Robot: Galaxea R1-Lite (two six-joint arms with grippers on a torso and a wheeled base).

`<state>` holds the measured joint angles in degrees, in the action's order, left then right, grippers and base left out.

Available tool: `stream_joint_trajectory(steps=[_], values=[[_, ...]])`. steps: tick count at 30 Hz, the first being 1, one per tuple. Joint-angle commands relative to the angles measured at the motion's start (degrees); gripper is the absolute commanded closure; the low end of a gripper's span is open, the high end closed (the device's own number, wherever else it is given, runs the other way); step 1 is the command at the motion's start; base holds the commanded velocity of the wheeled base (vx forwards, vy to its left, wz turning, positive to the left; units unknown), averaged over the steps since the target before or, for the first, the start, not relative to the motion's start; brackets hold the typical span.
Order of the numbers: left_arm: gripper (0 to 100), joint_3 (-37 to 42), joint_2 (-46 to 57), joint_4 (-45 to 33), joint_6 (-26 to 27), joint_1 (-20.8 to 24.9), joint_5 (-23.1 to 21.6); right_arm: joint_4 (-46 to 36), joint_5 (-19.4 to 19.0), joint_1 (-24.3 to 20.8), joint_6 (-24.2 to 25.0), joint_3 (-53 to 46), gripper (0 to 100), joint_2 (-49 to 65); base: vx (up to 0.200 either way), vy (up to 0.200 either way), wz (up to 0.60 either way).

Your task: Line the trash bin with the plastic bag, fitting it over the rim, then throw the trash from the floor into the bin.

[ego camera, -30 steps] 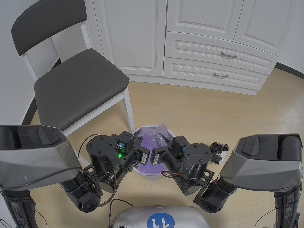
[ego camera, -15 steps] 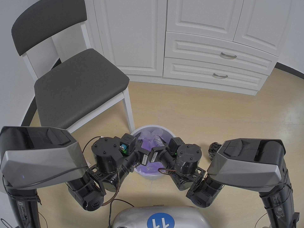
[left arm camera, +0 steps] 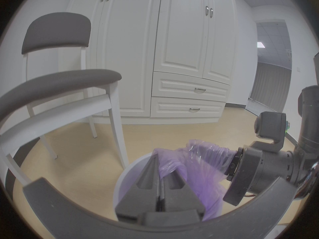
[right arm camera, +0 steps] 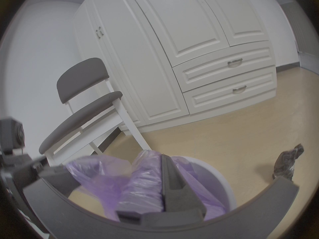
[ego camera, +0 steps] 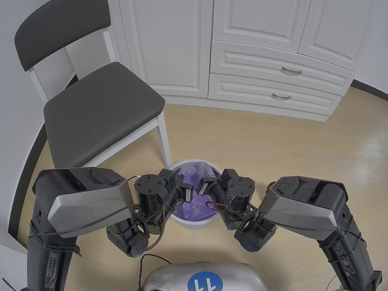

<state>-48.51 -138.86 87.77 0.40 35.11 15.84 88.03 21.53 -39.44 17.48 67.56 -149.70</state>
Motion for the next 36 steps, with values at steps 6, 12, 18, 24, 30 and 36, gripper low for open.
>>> stream_joint_trajectory(steps=[6, 12, 18, 24, 30, 36], values=[[100, -3.96, -3.34, -0.06, -1.19, -3.03, 0.07, -2.16, -1.49, 3.67, 2.56, 5.48, 100, -4.02, 0.0, 0.0, 0.0], [100, -3.09, -0.8, -1.82, -1.19, -5.49, 0.16, -3.13, -1.58, 5.42, 1.59, 4.51, 100, -1.91, 0.0, 0.0, 0.0], [100, 1.31, 3.78, -3.92, -1.11, -8.39, 0.16, -3.65, -1.58, 8.94, -6.93, 1.7, 100, 0.9, 0.0, 0.0, 0.0], [100, 10.71, 8.17, -3.31, 0.83, -11.82, 0.16, -0.49, -5.36, 14.92, -22.4, -7.0, 100, 2.75, 0.0, 0.0, 0.0], [100, 13.09, 6.06, -1.99, 5.66, -15.07, -0.37, 1.97, -9.58, 19.05, -30.4, -10.43, 100, 1.96, 0.0, 0.0, 0.0], [100, 12.65, 3.78, -1.9, 5.93, -15.77, -0.37, 1.97, -10.63, 21.77, -34.0, -11.93, 100, 1.43, 0.0, 0.0, 0.0]])
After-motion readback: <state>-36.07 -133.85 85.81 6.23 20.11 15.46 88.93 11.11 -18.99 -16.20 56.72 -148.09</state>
